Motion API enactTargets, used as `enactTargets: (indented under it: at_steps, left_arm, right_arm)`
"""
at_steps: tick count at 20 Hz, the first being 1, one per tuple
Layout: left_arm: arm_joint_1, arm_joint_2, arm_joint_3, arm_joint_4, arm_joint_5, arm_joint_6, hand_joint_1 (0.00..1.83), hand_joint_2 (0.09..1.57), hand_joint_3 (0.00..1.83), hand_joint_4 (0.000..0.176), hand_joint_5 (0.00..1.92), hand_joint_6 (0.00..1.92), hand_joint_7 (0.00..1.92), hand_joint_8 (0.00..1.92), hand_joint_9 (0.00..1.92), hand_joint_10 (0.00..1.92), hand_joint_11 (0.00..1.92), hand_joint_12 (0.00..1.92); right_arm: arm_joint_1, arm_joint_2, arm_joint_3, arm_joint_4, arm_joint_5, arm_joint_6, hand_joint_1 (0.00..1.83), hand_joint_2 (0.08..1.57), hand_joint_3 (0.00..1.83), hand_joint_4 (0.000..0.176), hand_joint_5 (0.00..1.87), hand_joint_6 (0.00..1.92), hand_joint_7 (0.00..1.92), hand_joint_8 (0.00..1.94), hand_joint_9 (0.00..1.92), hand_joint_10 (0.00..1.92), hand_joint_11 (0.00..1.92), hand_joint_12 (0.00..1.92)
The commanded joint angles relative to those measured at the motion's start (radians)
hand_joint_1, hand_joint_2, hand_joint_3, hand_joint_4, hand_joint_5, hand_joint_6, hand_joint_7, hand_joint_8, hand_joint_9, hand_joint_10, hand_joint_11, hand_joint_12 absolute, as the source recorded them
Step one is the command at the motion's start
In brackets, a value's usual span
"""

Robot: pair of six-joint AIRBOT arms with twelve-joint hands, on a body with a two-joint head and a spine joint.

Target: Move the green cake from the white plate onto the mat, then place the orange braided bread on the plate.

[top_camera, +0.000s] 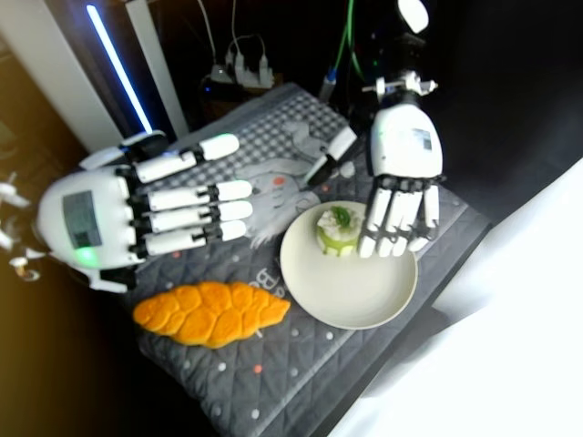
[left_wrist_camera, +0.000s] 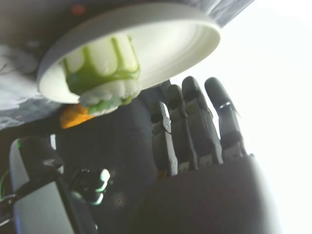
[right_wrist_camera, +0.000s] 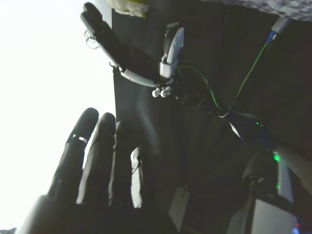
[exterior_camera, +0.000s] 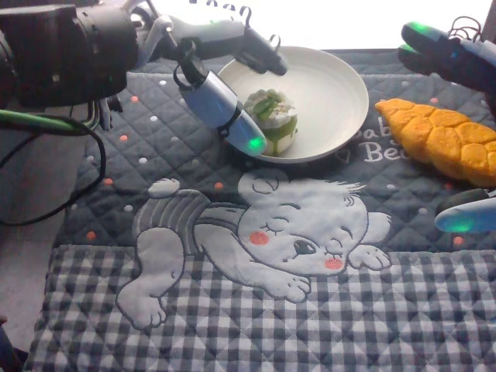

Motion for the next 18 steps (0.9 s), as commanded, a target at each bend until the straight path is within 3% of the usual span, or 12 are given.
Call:
enactTargets:
  at_steps: [1, 2, 5, 7, 9, 10, 13, 15, 16, 17, 18]
  left_arm:
    - [-0.007, -0.001, 0.005, -0.026, -0.037, -0.003, 0.66, 0.66, 0.0, 0.033, 0.53, 0.0, 0.56, 0.0, 0.51, 0.0, 0.12, 0.78]
    - [-0.006, -0.006, 0.008, -0.022, -0.034, -0.003, 0.67, 0.65, 0.0, 0.032, 0.54, 0.0, 0.57, 0.0, 0.52, 0.0, 0.13, 0.78]
    - [0.0, -0.012, 0.009, -0.021, -0.03, -0.003, 0.64, 0.65, 0.0, 0.034, 0.54, 0.0, 0.56, 0.0, 0.51, 0.0, 0.12, 0.77]
    - [0.001, -0.013, 0.009, -0.02, -0.027, -0.003, 0.65, 0.64, 0.0, 0.042, 0.53, 0.0, 0.55, 0.0, 0.49, 0.0, 0.11, 0.77]
    - [0.001, -0.016, 0.01, -0.009, -0.016, -0.003, 0.62, 0.64, 0.0, 0.063, 0.51, 0.0, 0.53, 0.0, 0.45, 0.0, 0.05, 0.82]
    - [0.001, -0.018, 0.013, -0.008, -0.013, -0.003, 0.64, 0.65, 0.0, 0.056, 0.52, 0.0, 0.54, 0.0, 0.47, 0.0, 0.05, 0.89]
    - [0.007, -0.027, 0.018, -0.009, -0.012, -0.003, 0.68, 0.65, 0.0, 0.075, 0.52, 0.0, 0.53, 0.0, 0.45, 0.0, 0.01, 0.9]
    - [0.011, -0.03, 0.019, -0.008, -0.012, -0.003, 0.67, 0.64, 0.0, 0.069, 0.53, 0.0, 0.54, 0.0, 0.46, 0.01, 0.03, 0.92]
    - [0.011, -0.031, 0.02, -0.008, -0.012, -0.003, 0.69, 0.65, 0.0, 0.043, 0.55, 0.01, 0.54, 0.0, 0.47, 0.01, 0.04, 0.92]
    - [0.011, -0.032, 0.021, -0.008, -0.012, -0.003, 0.7, 0.65, 0.0, 0.035, 0.56, 0.0, 0.56, 0.0, 0.49, 0.0, 0.06, 0.86]
    - [0.011, -0.035, 0.022, -0.008, -0.012, -0.003, 0.7, 0.65, 0.0, 0.042, 0.56, 0.0, 0.56, 0.0, 0.49, 0.0, 0.07, 0.85]
  right_arm:
    - [0.005, 0.005, 0.003, 0.031, 0.118, 0.006, 0.71, 0.71, 0.0, 0.174, 0.0, 0.0, 0.24, 0.0, 0.31, 0.0, 0.0, 0.85]
    - [0.005, 0.003, 0.003, 0.031, 0.118, 0.006, 0.59, 0.74, 0.01, 0.176, 0.01, 0.0, 0.24, 0.0, 0.32, 0.01, 0.02, 0.87]
    - [0.005, -0.003, 0.003, 0.031, 0.118, 0.006, 0.64, 0.69, 0.0, 0.176, 0.0, 0.0, 0.26, 0.01, 0.33, 0.01, 0.0, 0.88]
    - [0.005, -0.004, 0.003, 0.031, 0.118, 0.006, 0.68, 0.67, 0.0, 0.176, 0.04, 0.0, 0.31, 0.01, 0.38, 0.01, 0.04, 0.91]
    - [0.005, -0.005, 0.003, 0.031, 0.118, 0.006, 0.69, 0.66, 0.0, 0.176, 0.03, 0.0, 0.32, 0.0, 0.37, 0.01, 0.03, 0.91]
    - [0.005, -0.005, 0.003, 0.031, 0.118, 0.006, 0.71, 0.64, 0.0, 0.176, 0.05, 0.0, 0.32, 0.0, 0.37, 0.0, 0.01, 0.94]
    - [0.005, -0.006, 0.003, 0.031, 0.118, 0.006, 0.72, 0.66, 0.01, 0.176, 0.06, 0.0, 0.34, 0.01, 0.37, 0.0, 0.02, 0.96]
    - [0.005, -0.008, 0.003, 0.031, 0.118, 0.006, 0.72, 0.7, 0.02, 0.176, 0.06, 0.0, 0.34, 0.0, 0.38, 0.01, 0.03, 0.97]
    - [0.005, -0.008, 0.003, 0.031, 0.118, 0.006, 0.74, 0.71, 0.01, 0.176, 0.05, 0.0, 0.3, 0.0, 0.35, 0.0, 0.01, 0.99]
    - [0.005, -0.008, 0.003, 0.031, 0.118, 0.006, 0.72, 0.69, 0.0, 0.176, 0.06, 0.0, 0.29, 0.0, 0.35, 0.0, 0.0, 1.0]
    - [0.005, -0.009, 0.002, 0.031, 0.118, 0.006, 0.73, 0.68, 0.0, 0.176, 0.07, 0.01, 0.29, 0.0, 0.35, 0.0, 0.0, 1.0]
